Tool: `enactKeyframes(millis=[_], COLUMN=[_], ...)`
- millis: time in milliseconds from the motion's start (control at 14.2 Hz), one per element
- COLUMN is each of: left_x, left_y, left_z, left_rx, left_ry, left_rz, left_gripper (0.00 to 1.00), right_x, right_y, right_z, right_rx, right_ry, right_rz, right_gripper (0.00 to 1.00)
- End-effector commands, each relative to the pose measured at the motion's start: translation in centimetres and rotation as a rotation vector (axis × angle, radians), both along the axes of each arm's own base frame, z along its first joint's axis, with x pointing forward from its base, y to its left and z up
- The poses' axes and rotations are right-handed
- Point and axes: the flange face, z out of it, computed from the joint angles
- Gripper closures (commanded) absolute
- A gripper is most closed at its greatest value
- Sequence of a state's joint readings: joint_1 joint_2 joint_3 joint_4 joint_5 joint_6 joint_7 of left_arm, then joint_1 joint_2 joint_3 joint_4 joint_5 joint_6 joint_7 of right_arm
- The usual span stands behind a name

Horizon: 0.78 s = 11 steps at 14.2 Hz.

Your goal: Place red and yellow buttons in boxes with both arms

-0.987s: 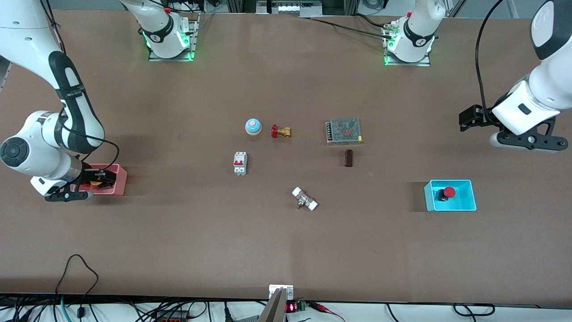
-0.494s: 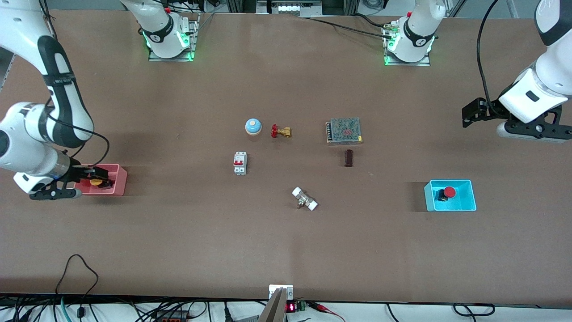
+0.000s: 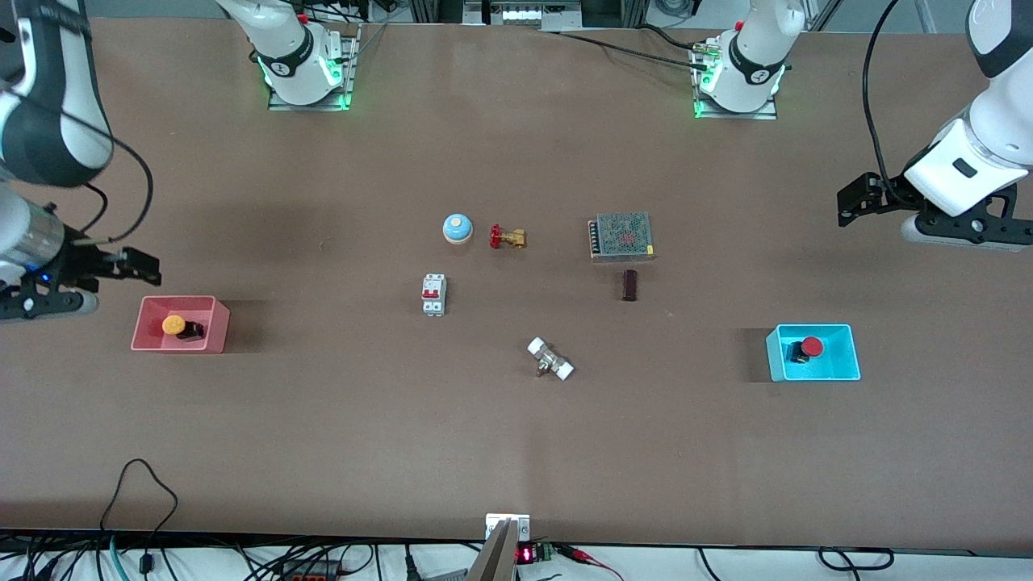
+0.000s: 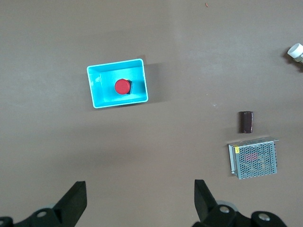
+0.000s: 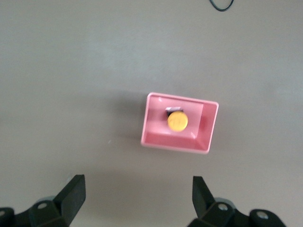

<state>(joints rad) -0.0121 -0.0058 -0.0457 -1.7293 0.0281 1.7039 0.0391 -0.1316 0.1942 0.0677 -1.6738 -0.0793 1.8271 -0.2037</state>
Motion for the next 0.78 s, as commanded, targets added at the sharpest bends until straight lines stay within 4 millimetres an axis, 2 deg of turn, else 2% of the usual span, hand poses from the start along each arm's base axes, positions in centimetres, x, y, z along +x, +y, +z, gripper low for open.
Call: enactKeyframes(millis=[0, 141, 212, 353, 705], left_x=[-0.4, -0.4, -0.4, -0.4, -0.3], left_y=[-0.2, -0.2, -0.3, -0.3, -0.3], left_z=[0.5, 0.5, 0.5, 0.5, 0.4], left_rx=[-0.005, -0.005, -0.005, -0.005, -0.005], left_ry=[-0.016, -0.015, -0.015, -0.015, -0.016], left_rz=[-0.001, -0.001, -0.002, -0.002, -0.002], left_gripper=[0.0, 0.0, 0.0, 0.0, 0.0], right_x=[-0.7, -1.6, -1.8, -1.9, -2.0], right_y=[1.4, 3.1, 4.4, 5.9, 5.3], right_z=[4.7, 6.8, 7.1, 7.3, 7.5], right_rx=[0.013, 0.015, 0.019, 0.019, 0.024], right_ry=[0.039, 0.021, 0.028, 0.035, 0.052], right_rz=[-0.008, -0.039, -0.053, -0.091, -0.11], right_gripper=[0.0, 0.0, 0.0, 0.0, 0.0])
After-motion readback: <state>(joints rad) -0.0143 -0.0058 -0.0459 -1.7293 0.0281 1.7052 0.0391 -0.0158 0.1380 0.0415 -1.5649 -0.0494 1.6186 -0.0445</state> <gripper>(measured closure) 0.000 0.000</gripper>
